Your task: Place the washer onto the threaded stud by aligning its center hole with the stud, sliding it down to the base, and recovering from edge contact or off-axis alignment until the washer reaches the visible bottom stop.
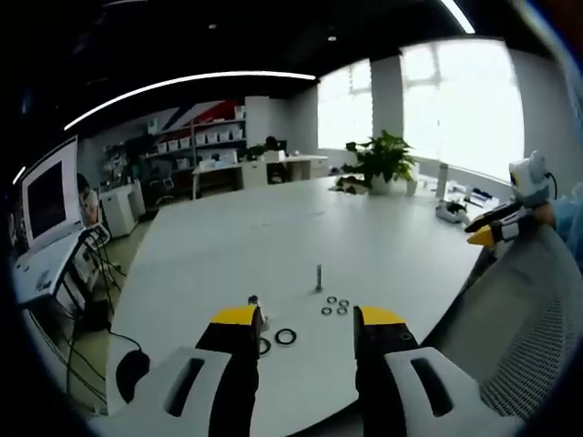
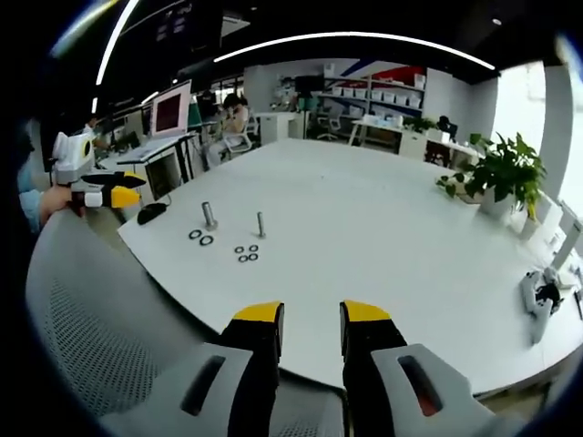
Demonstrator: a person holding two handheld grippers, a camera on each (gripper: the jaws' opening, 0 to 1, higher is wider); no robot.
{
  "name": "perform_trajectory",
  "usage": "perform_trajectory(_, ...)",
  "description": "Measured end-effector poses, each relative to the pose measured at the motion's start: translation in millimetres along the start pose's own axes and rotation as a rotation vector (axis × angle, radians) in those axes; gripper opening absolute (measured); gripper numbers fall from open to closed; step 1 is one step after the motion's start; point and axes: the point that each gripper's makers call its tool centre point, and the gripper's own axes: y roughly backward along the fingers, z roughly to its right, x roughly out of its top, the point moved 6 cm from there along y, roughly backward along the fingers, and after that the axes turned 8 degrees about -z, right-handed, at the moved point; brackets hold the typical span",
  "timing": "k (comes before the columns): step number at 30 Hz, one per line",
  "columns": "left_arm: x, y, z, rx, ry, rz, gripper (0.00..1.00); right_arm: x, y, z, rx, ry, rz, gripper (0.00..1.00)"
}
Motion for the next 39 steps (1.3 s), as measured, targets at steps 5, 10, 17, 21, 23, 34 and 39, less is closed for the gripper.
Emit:
perform_trajectory(5,2.8,-0.8,-1.3,0.004,0.001,0.011,0.39,1.9,1.1,1.0,-0.014,-0.021,0.015,0.27)
perform_trajectory(10,1.8,-3.2,1.8,-0.018,-0.021,-0.011,0.39,2.1,1.3,-0.4,-0.004,-0.024,0.012,0.26)
perform_trajectory(17,-0.8,-3.8,-0.2,-0.013,-0.013,-0.034,0.39,4.3,0.9,-2.8,0.009,-0.016,0.016,0.24)
perform_trajectory(21,-2.1,-4.4,0.9,-0.023,-0.01,-0.046,0.39,5.6,1.2,-4.1,0.016,-0.012,0.022,0.23)
perform_trajectory(23,-2.9,-5.1,1.5,-0.026,-0.013,-0.055,0.39,6.1,1.6,-3.9,0.016,-0.015,0.028,0.23)
perform_trajectory(34,-5.7,-6.6,4.2,-0.04,-0.025,-0.083,0.37,5.5,2.1,-2.3,0.015,-0.025,0.034,0.23)
perform_trajectory(39,-6.2,-6.5,3.2,-0.037,-0.019,-0.086,0.37,4.8,1.4,-2.3,0.016,-0.021,0.027,0.23)
